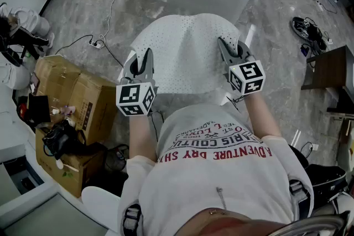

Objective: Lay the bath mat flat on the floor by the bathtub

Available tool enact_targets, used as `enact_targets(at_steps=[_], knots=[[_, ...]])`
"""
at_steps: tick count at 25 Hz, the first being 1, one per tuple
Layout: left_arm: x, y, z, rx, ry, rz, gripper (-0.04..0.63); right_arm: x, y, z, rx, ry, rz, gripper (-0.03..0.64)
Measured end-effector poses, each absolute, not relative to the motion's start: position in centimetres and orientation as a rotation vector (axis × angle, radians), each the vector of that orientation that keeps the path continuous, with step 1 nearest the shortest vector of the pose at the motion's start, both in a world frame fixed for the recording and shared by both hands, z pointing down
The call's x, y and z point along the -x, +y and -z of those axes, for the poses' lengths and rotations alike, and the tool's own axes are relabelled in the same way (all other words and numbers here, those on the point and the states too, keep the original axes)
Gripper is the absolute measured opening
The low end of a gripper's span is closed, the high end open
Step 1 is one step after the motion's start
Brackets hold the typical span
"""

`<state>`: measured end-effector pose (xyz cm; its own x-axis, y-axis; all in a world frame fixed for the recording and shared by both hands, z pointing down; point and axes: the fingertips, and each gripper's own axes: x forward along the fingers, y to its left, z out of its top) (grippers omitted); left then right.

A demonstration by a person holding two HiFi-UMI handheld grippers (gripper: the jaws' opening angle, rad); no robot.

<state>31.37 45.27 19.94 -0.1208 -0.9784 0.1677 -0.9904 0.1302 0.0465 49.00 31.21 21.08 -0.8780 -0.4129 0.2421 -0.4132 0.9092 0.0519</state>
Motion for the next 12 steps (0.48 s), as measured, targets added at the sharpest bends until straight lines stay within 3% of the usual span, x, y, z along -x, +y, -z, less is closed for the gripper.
enact_targets(at_steps=[12], knots=[[-30.7,44.85,-20.4,-1.964,-2.219,-0.122,0.018,-48.78,30.96,-21.93,-0.634,-2.801,-0.057,0.015]])
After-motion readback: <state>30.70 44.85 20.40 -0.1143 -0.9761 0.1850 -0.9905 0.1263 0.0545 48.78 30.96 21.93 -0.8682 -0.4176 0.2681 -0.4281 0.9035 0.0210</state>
